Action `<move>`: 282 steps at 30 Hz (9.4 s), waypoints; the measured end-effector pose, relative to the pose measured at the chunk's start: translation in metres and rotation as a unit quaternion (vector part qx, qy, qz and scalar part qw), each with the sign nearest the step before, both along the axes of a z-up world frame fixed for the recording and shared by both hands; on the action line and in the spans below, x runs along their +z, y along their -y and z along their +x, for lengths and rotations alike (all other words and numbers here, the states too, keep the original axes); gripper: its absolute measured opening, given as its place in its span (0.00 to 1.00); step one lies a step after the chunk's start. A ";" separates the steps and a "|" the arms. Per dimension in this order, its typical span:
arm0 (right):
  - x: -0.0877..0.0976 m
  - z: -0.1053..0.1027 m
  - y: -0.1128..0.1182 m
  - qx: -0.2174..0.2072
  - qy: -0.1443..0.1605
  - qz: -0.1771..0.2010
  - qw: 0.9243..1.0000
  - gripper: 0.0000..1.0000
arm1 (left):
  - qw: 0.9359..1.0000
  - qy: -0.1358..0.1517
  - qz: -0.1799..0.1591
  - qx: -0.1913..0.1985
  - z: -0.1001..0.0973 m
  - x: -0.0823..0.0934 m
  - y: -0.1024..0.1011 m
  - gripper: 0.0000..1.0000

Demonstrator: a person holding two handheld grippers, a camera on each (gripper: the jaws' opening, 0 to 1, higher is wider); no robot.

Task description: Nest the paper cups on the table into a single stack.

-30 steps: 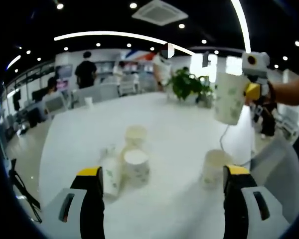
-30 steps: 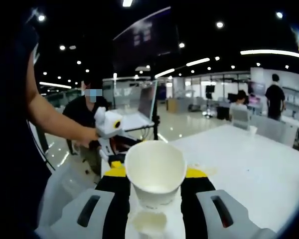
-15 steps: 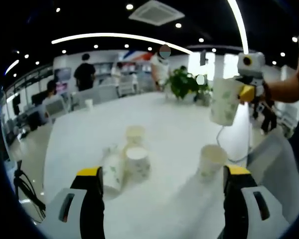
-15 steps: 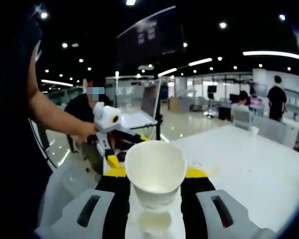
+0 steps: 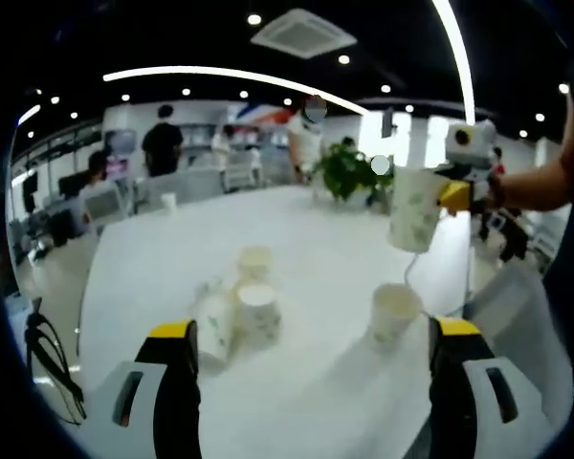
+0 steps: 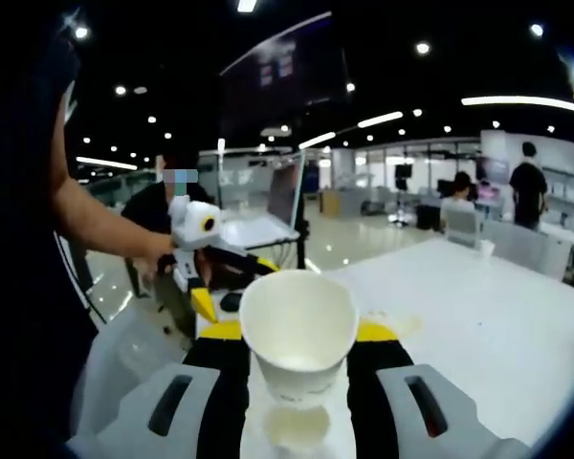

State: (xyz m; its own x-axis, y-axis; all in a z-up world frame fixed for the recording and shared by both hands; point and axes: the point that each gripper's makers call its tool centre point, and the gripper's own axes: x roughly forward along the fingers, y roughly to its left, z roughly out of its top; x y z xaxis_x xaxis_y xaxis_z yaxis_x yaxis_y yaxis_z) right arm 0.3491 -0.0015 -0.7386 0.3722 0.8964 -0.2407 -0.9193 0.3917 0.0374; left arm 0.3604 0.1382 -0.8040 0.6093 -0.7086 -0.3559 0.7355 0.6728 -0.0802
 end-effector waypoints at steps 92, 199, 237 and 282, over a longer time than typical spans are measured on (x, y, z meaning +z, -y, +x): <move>-0.116 -0.009 -0.001 -0.044 -0.034 -0.015 0.998 0.36 | 1.000 -0.020 0.010 0.002 -0.004 -0.013 0.009 0.98; -0.067 0.029 0.139 -0.203 -0.005 -0.029 0.979 1.00 | 0.998 -0.001 -0.029 0.058 0.016 -0.010 0.008 0.98; -0.079 0.018 0.143 -0.216 -0.025 -0.020 0.976 1.00 | 1.000 -0.001 0.008 -0.001 0.105 -0.009 0.053 0.98; -0.083 0.028 0.146 -0.224 -0.045 -0.023 0.973 1.00 | 0.997 -0.020 0.062 -0.047 0.210 -0.010 0.096 0.98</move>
State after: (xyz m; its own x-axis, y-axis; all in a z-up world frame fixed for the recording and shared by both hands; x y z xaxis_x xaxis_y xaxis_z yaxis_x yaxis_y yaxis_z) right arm 0.3771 -0.1479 -0.8212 0.6987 0.6365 -0.3265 -0.6496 0.7557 0.0830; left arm 0.5707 0.0419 -0.8139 0.5254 -0.7108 -0.4676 0.7937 0.6075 -0.0317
